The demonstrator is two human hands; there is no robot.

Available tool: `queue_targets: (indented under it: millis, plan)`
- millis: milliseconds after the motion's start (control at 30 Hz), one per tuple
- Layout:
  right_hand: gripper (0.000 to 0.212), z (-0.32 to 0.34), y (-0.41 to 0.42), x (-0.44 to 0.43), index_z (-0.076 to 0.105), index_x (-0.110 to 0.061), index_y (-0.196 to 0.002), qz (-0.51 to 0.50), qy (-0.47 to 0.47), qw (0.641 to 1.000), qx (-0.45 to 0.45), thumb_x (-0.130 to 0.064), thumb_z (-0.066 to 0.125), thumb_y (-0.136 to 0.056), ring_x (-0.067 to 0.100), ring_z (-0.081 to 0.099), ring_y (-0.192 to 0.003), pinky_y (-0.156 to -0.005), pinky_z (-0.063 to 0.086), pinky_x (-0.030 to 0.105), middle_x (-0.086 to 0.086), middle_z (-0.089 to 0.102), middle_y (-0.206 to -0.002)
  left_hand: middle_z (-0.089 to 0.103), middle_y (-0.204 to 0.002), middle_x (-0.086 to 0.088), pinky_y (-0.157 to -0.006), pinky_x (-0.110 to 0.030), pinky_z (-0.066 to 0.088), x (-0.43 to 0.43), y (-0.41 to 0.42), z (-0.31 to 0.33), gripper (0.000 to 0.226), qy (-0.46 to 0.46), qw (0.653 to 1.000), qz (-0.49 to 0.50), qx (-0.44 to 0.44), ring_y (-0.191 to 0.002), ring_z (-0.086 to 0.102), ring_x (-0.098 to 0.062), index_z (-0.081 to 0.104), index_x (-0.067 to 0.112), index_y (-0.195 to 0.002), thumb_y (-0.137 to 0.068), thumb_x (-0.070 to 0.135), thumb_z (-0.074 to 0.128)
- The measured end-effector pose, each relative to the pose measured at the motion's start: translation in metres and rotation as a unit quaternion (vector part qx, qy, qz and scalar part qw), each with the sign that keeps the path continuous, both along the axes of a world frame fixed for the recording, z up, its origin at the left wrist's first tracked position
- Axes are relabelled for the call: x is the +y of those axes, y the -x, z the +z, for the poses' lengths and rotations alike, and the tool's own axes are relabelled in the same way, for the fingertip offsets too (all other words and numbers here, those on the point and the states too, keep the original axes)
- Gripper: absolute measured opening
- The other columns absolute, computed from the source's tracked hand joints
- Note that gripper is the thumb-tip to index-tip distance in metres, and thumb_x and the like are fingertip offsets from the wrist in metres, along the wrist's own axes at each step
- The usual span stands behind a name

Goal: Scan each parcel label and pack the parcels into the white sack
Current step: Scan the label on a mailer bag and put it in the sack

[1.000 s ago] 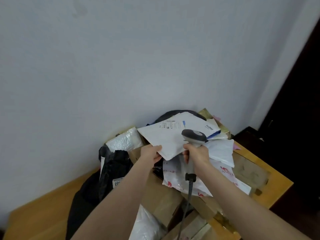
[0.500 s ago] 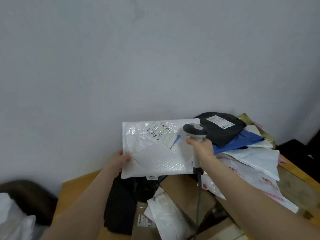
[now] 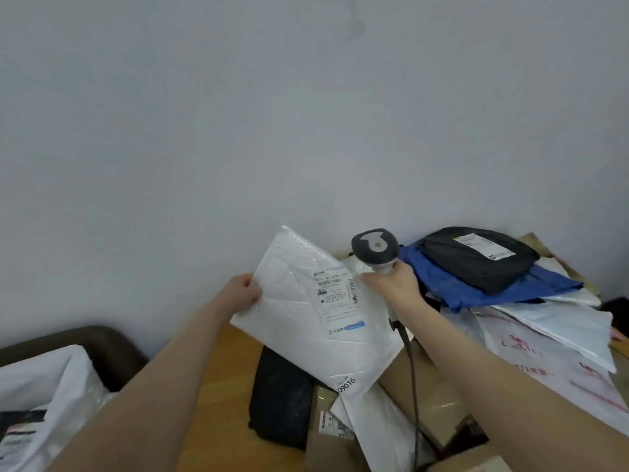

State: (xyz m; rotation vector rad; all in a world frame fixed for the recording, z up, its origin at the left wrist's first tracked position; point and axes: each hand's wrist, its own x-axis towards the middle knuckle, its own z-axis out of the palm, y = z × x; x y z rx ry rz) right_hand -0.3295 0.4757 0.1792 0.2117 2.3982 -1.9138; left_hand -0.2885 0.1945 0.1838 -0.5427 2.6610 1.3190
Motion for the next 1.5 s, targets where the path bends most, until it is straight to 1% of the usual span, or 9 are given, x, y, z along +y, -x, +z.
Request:
queue_targets:
  millis: [200,300,400,500,567,667,800,1033,1500]
  plan:
    - [0.026,-0.013,-0.009,-0.032,0.056,-0.028,-0.087,-0.012,-0.049,0.998,-0.034,-0.018,0.075,-0.072,0.021,0.063,-0.085,-0.082,0.054,0.039,-0.008,0.063,-0.082,0.062,-0.100,-0.007,-0.071,-0.029,0.047,-0.016,-0.006,0.000,0.021,-0.051,0.994,0.030,0.089,-0.097,0.060,-0.028,0.062,0.016,-0.101,-0.086,0.004,0.055]
    - [0.027,-0.010,-0.009,-0.042,0.054,-0.027,-0.078,-0.014,-0.024,0.999,-0.045,-0.016,0.078,-0.072,0.022,0.063,-0.082,-0.081,0.054,0.040,-0.005,0.063,-0.080,0.043,-0.140,-0.016,-0.097,-0.041,0.043,-0.028,-0.015,-0.023,0.072,-0.078,0.971,0.204,0.093,-0.126,0.045,-0.032,0.034,0.012,-0.143,-0.084,0.026,0.072]
    - [0.024,-0.007,-0.007,-0.050,0.056,-0.020,-0.077,-0.007,-0.009,0.998,-0.058,-0.012,0.079,-0.074,0.021,0.063,-0.078,-0.080,0.054,0.039,0.003,0.065,-0.083,0.022,-0.156,-0.012,-0.108,-0.044,0.035,-0.028,-0.036,-0.053,0.097,-0.219,0.942,0.255,-0.015,-0.138,0.032,-0.031,0.009,0.010,-0.153,-0.084,0.044,0.069]
    - [0.028,-0.006,-0.006,-0.054,0.064,-0.005,-0.097,0.021,0.027,0.995,-0.095,-0.008,0.078,-0.073,0.030,0.068,-0.091,-0.089,0.055,0.046,0.013,0.071,-0.096,0.025,-0.155,-0.010,-0.110,-0.042,0.035,-0.020,-0.048,-0.076,0.090,-0.324,0.922,0.211,-0.009,-0.138,0.032,-0.027,0.007,0.010,-0.153,-0.090,0.036,0.064]
    - [0.036,-0.004,-0.007,-0.057,0.063,-0.001,-0.104,0.037,0.044,0.991,-0.117,-0.008,0.078,-0.072,0.032,0.068,-0.094,-0.090,0.054,0.049,0.015,0.071,-0.100,0.036,-0.150,-0.009,-0.108,-0.044,0.037,-0.015,-0.051,-0.081,0.074,-0.350,0.916,0.194,0.006,-0.133,0.040,-0.027,0.022,0.010,-0.150,-0.092,0.030,0.063]
    - [0.035,-0.006,-0.007,-0.059,0.063,-0.002,-0.104,0.038,0.051,0.991,-0.117,-0.009,0.079,-0.073,0.032,0.068,-0.096,-0.090,0.054,0.048,0.015,0.071,-0.101,0.060,-0.127,-0.009,-0.087,-0.040,0.050,-0.016,-0.056,-0.083,0.040,-0.392,0.897,0.199,0.040,-0.108,0.060,-0.026,0.050,0.010,-0.128,-0.091,0.018,0.063]
    - [0.026,-0.007,-0.015,-0.056,0.060,-0.011,-0.096,-0.013,0.020,0.997,-0.071,-0.018,0.077,-0.077,0.026,0.064,-0.091,-0.087,0.054,0.043,0.007,0.067,-0.093,0.070,-0.106,-0.006,-0.066,-0.032,0.056,-0.026,-0.066,-0.090,0.031,-0.402,0.886,0.226,0.058,-0.093,0.068,-0.024,0.059,0.013,-0.112,-0.084,0.016,0.071]
    - [0.008,-0.019,-0.073,-0.054,0.065,-0.003,-0.081,0.003,0.133,0.983,-0.128,-0.009,0.070,-0.084,0.013,0.055,-0.045,-0.050,0.050,0.025,0.006,0.066,-0.058,0.072,-0.100,-0.006,-0.060,-0.031,0.058,-0.028,-0.077,-0.105,0.025,-0.426,0.861,0.271,0.066,-0.087,0.070,-0.023,0.061,0.015,-0.104,-0.082,0.015,0.073]
    - [0.010,-0.028,-0.113,-0.075,0.064,-0.001,-0.070,-0.005,0.126,0.981,-0.144,-0.005,0.067,-0.079,0.012,0.048,-0.036,-0.044,0.042,0.025,0.003,0.057,-0.046,0.067,-0.108,-0.011,-0.066,-0.035,0.056,-0.017,-0.081,-0.114,0.030,-0.424,0.857,0.283,0.076,-0.093,0.067,-0.027,0.057,0.008,-0.115,-0.087,0.010,0.067]
